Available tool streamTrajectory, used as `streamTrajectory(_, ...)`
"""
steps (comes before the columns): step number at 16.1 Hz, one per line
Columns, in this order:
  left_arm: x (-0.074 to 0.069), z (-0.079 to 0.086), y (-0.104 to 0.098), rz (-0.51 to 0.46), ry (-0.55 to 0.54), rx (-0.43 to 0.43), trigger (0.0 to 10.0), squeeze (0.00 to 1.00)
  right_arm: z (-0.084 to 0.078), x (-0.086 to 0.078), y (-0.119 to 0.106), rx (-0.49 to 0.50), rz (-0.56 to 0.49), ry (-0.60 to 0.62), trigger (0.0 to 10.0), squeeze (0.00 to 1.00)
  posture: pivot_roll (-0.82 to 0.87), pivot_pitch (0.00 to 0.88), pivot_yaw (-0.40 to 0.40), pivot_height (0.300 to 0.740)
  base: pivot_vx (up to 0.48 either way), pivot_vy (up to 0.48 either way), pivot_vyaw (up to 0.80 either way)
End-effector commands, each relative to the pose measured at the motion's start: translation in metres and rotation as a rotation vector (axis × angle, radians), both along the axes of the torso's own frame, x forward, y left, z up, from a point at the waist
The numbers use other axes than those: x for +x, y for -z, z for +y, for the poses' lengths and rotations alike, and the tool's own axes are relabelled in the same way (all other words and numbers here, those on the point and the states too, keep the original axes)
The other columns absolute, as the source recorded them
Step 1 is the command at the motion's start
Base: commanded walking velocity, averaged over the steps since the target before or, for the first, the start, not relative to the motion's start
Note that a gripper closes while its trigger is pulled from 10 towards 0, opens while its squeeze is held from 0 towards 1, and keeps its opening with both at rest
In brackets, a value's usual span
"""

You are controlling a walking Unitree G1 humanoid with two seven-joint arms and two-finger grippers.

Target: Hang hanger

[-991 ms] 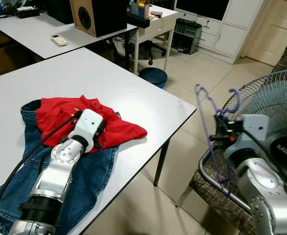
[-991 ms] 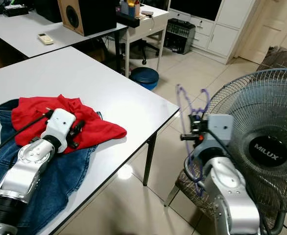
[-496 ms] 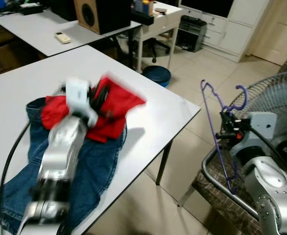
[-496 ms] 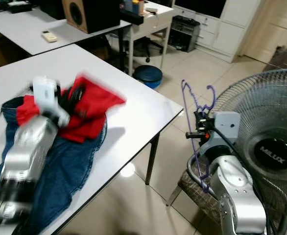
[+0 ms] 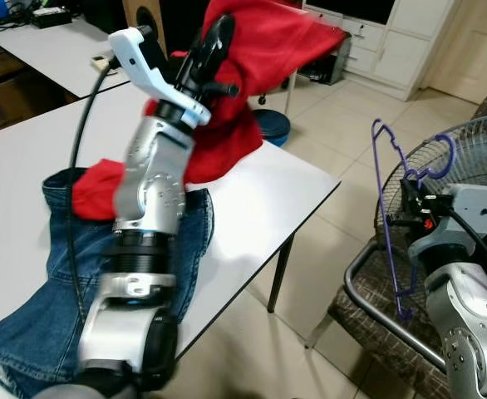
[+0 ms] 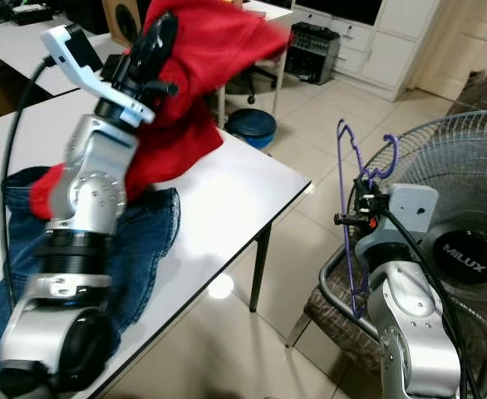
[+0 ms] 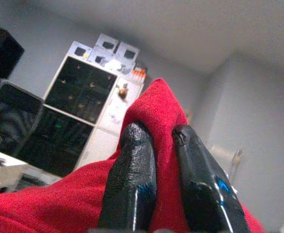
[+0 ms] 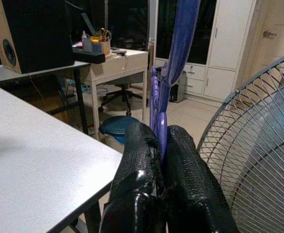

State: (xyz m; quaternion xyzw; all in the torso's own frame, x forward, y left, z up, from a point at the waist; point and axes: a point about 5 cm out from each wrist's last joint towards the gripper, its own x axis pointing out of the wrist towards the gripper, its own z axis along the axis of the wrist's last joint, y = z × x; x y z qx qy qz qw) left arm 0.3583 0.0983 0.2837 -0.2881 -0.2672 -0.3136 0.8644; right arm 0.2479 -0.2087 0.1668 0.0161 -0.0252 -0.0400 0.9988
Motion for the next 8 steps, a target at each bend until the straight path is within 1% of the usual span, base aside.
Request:
streamTrajectory(1, 0.0, -0.005, -0.003, -0.004, 0.037, -0.018, 0.0, 0.0, -0.002, 0.0, -0.007, -0.011, -0.037, 0.021, 10.0, 0.0, -0.25, 0.0, 0.005, 0.74, 0.0, 0.0, 0.0)
streamTrajectory(2, 0.005, -0.027, 0.027, 0.097, 0.074, 0.102, 0.0, 0.0, -0.002, -0.001, -0.007, -0.008, -0.042, 0.027, 10.0, 0.0, -0.25, 0.0, 0.005, 0.74, 0.0, 0.0, 0.0)
streamTrajectory(3, 0.012, -0.037, 0.063, 0.213, 0.007, 0.347, 0.0, 0.0, -0.001, -0.001, -0.007, -0.007, -0.043, 0.027, 10.0, 0.0, -0.25, 0.0, 0.003, 0.74, 0.0, 0.0, 0.0)
streamTrajectory(4, 0.015, -0.038, 0.093, 0.279, -0.051, 0.585, 0.0, 0.0, 0.0, -0.001, -0.007, -0.007, -0.044, 0.024, 10.0, 0.0, -0.25, 0.0, 0.001, 0.74, 0.0, 0.0, 0.0)
streamTrajectory(5, 0.015, -0.037, 0.104, 0.298, -0.056, 0.672, 0.0, 0.0, 0.0, 0.0, -0.007, -0.007, -0.044, 0.022, 10.0, 0.0, -0.25, 0.0, -0.001, 0.74, 0.0, 0.0, 0.0)
streamTrajectory(6, 0.015, -0.035, 0.118, 0.332, -0.083, 0.756, 0.0, 0.0, 0.001, 0.0, -0.007, -0.007, -0.043, 0.016, 10.0, 0.0, -0.25, 0.0, -0.001, 0.74, 0.0, 0.0, 0.0)
streamTrajectory(7, 0.012, -0.029, 0.145, 0.423, -0.111, 0.9, 4.6, 0.0, 0.004, 0.002, -0.007, -0.008, -0.042, -0.001, 10.0, 0.0, -0.25, 0.0, -0.004, 0.74, 0.0, 0.0, 0.0)
streamTrajectory(8, 0.011, -0.019, 0.162, 0.51, -0.146, 0.977, 10.0, 0.0, 0.006, 0.002, -0.007, -0.009, -0.038, -0.017, 10.0, 0.0, -0.25, 0.0, -0.005, 0.74, 0.0, 0.0, 0.0)
